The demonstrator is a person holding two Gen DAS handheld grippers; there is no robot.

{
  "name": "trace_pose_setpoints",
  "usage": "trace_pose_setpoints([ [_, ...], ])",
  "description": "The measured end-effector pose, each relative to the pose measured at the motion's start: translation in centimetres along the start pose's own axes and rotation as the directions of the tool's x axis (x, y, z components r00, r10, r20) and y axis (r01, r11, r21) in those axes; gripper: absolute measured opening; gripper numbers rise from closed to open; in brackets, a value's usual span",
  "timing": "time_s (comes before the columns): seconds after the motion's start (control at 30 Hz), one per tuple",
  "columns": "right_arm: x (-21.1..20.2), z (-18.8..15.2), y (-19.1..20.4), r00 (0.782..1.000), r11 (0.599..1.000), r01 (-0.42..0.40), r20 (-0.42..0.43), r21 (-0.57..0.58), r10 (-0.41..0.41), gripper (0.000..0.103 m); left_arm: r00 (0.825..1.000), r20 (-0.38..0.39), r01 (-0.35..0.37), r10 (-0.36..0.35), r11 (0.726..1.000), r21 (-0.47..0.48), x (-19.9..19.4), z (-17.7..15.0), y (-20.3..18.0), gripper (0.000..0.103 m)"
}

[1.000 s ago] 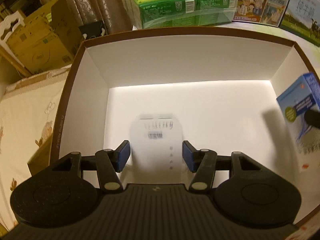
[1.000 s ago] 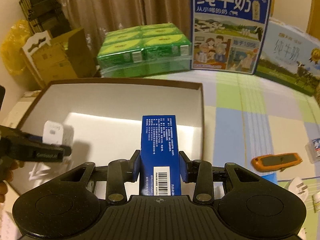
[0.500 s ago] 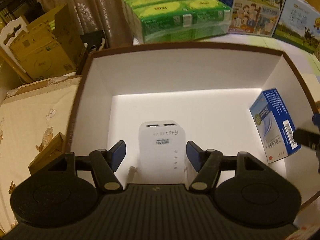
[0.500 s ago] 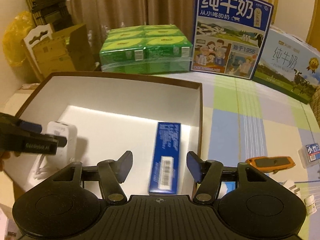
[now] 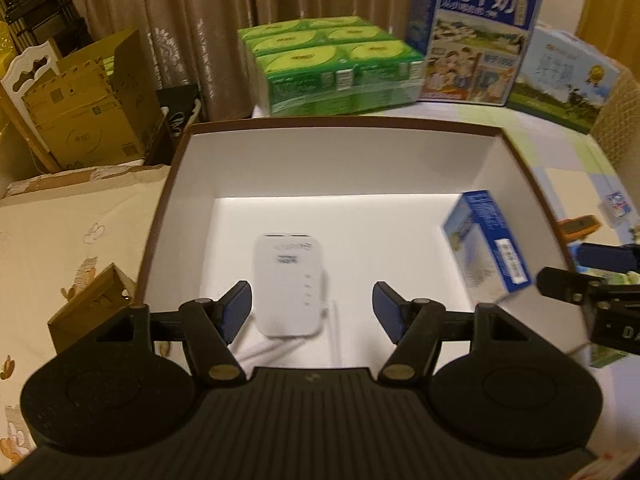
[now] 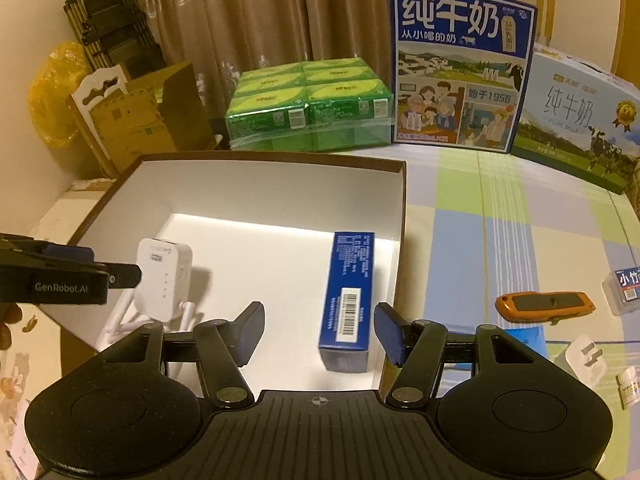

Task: Organize rigid objects
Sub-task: 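Withdraw both tools from the box back toward the remaining items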

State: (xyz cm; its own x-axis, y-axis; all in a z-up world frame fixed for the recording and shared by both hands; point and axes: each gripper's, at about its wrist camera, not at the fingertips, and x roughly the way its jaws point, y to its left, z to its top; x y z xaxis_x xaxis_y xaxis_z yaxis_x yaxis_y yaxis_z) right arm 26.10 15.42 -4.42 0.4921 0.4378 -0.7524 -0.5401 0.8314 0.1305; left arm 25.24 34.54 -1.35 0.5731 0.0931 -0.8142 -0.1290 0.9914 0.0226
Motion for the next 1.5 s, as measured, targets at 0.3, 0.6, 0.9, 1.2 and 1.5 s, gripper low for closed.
trace_pose_setpoints([
  [0.3, -3.5, -1.4, -0.6, 0.999, 1.000, -0.027, 0.028, 0.013, 0.027, 0.058, 0.998, 0.025, 0.053, -0.052, 0.999, -0.003, -2.9, -1.8, -3.2, 0.064],
  [0.6, -6.4, -3.3, -3.0, 0.997, 0.997, -0.069, 0.037, 0.019, 0.068, 0.058, 0.999, 0.027, 0.035, -0.034, 0.999, -0.023, -5.4, -4.3, -7.1, 0.064],
  [0.9, -9.3, -5.5, -6.5, 0.994, 0.994, -0.108, 0.025, 0.010, 0.108, 0.058, 0.999, 0.017, 0.038, -0.037, 0.999, -0.034, -7.0, -6.3, -12.3, 0.064],
  [1.2, -11.3, -7.4, -10.1, 0.991, 0.991, -0.135, -0.009, -0.002, 0.135, 0.058, 0.999, -0.006, 0.032, -0.033, 0.999, -0.040, -7.7, -7.9, -16.7, 0.064],
  [1.5, -13.2, -8.9, -13.6, 0.989, 0.989, -0.148, -0.017, -0.005, 0.148, 0.058, 0.998, -0.035, 0.051, -0.052, 0.998, -0.020, -7.3, -9.0, -20.9, 0.064],
])
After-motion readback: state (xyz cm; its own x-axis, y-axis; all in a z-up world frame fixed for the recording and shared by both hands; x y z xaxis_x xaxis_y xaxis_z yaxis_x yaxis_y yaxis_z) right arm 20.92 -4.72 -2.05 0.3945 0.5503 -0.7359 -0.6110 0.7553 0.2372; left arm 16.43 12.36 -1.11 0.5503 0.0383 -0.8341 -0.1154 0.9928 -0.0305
